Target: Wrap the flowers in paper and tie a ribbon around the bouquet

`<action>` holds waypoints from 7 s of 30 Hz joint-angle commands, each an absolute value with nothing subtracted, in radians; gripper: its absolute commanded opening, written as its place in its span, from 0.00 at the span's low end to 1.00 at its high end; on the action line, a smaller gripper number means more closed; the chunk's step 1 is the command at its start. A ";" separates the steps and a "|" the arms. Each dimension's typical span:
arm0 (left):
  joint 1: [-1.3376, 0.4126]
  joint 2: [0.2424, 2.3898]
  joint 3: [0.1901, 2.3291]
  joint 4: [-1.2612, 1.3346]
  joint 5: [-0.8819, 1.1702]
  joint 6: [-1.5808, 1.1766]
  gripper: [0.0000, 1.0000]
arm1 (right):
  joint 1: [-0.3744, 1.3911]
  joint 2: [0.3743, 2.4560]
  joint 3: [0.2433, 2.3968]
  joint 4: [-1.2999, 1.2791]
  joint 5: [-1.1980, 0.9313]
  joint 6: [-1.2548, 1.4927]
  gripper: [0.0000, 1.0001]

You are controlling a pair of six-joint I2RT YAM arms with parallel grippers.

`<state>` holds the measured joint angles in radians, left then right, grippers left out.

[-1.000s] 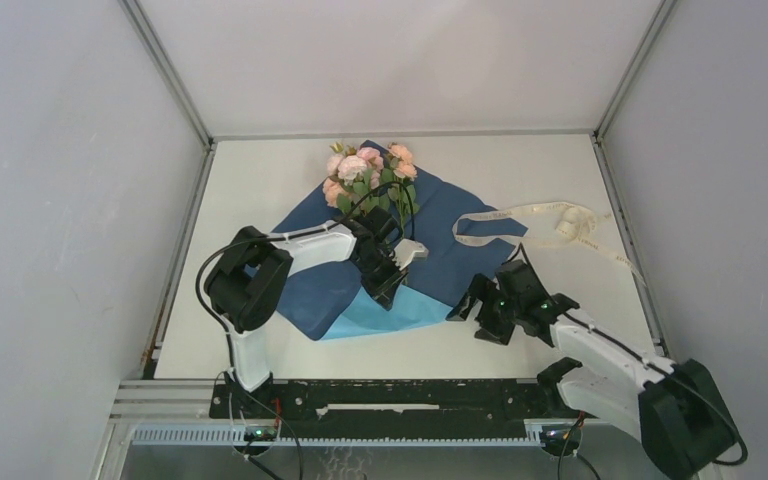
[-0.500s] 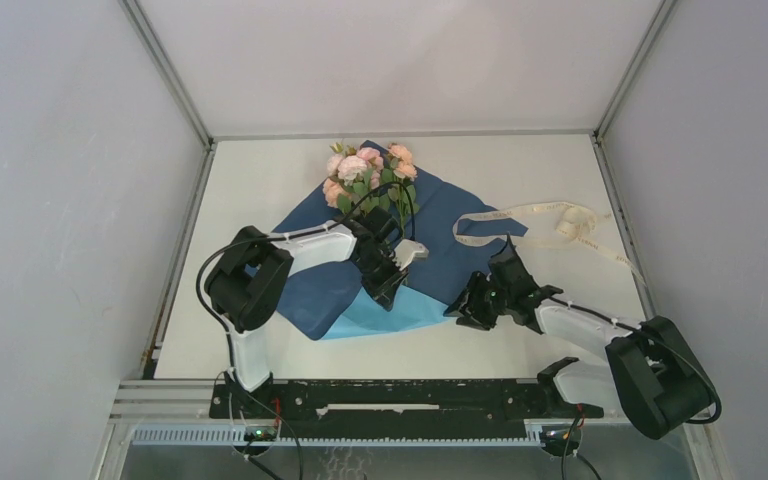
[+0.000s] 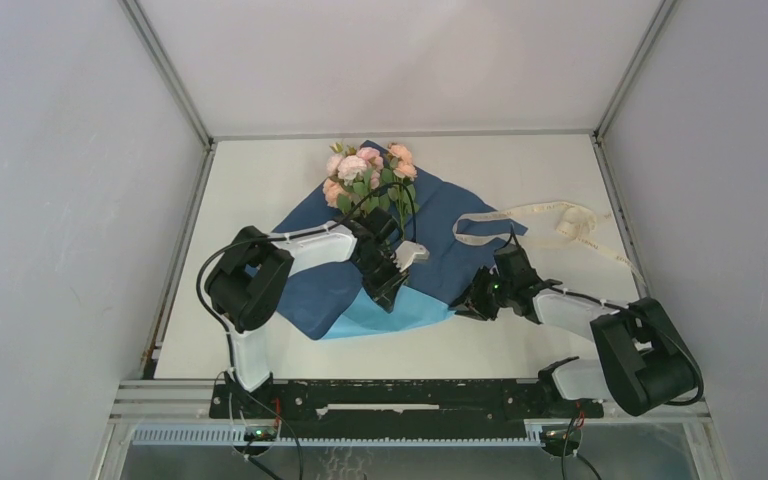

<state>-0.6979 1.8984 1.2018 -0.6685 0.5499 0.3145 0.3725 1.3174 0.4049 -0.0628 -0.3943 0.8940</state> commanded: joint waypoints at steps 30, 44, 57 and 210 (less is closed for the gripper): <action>-0.607 1.949 1.230 -0.623 0.486 0.221 0.23 | 0.924 1.278 0.919 -0.387 0.202 0.143 0.00; -0.600 1.940 1.239 -0.639 0.452 0.225 0.24 | 0.398 1.086 0.672 -0.360 -0.256 0.472 0.46; -0.600 1.948 1.245 -0.653 0.443 0.229 0.24 | -0.159 1.531 1.193 -0.501 -0.170 0.246 0.51; -0.509 2.122 1.471 -0.701 0.491 0.087 0.00 | 0.641 1.202 0.462 0.202 -0.113 0.564 0.59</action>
<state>-0.5137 2.1139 1.4868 -0.7605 0.5499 0.0525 0.6781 1.1988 0.4786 0.0280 -0.0406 0.4583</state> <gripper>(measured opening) 0.004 0.593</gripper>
